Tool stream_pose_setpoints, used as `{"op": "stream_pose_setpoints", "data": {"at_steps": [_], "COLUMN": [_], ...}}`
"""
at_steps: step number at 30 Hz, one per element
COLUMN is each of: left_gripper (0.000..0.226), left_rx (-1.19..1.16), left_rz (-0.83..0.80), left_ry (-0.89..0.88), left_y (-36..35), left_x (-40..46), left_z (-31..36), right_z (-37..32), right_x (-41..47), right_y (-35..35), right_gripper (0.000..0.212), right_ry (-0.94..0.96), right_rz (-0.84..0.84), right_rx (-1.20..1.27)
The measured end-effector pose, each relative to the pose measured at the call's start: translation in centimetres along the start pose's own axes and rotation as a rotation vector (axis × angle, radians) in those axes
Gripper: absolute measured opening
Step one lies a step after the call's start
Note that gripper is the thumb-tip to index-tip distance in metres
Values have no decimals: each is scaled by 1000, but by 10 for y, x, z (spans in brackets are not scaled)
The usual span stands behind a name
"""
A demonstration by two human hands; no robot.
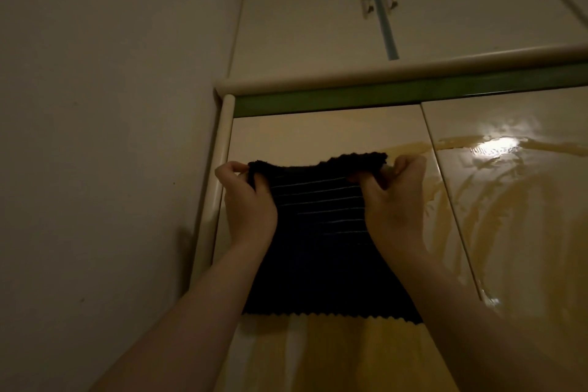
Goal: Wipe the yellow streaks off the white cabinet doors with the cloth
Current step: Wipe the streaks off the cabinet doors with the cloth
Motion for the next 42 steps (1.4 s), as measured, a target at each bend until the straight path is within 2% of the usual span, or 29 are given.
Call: {"op": "stream_pose_setpoints", "data": {"at_steps": [2, 6, 8, 9, 12, 15, 17, 19, 23, 26, 29, 37, 42], "left_gripper": [10, 23, 24, 25, 33, 32, 32, 42, 53, 67, 76, 66, 72], "left_rx": [13, 112, 142, 165, 249, 403, 631, 808, 969, 1064, 1104, 1071, 1036], "left_rz": [19, 32, 20, 8, -60, -220, -318, -342, -343, -365, -368, -338, -329], "left_ry": [-3, -67, -92, -97, -145, -328, -465, -523, -533, -456, -425, -464, -469], "left_y": [2, 2, -1, -2, -12, -34, -50, -58, -62, -62, -62, -56, -42], "left_x": [3, 11, 16, 19, 27, 24, 19, 21, 45, 65, 73, 60, 28], "left_z": [-2, 1, -2, -5, -17, -23, -33, -43, -49, -59, -63, -63, -66], "right_z": [2, -5, 9, 19, 49, 72, 78, 79, 75, 85, 94, 95, 87], "right_x": [-2, -11, -14, -17, -26, -24, -18, -7, 20, 29, 34, 29, -3], "right_y": [-10, -41, -55, -62, -85, -105, -118, -133, -150, -151, -154, -147, -130], "right_gripper": [40, 30, 17, 17, 31, 45, 51, 53, 59, 65, 70, 60, 59], "right_ry": [56, 312, 299, 278, 308, 288, 263, 267, 338, 339, 336, 314, 306], "right_rz": [-52, -250, -369, -436, -620, -709, -712, -693, -648, -659, -671, -592, -561], "right_rx": [-120, -335, -389, -445, -750, -994, -1062, -1102, -1094, -1098, -1155, -1162, -1157]}}
Point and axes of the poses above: each hand's wrist, its own x-axis towards the middle knuckle, its own y-axis out of the back of the hand, z = x × y, the point moved 9 cm from there along x, towards the middle knuckle, and after that the axes turned 8 degrees about x, right-handed, at the moved point
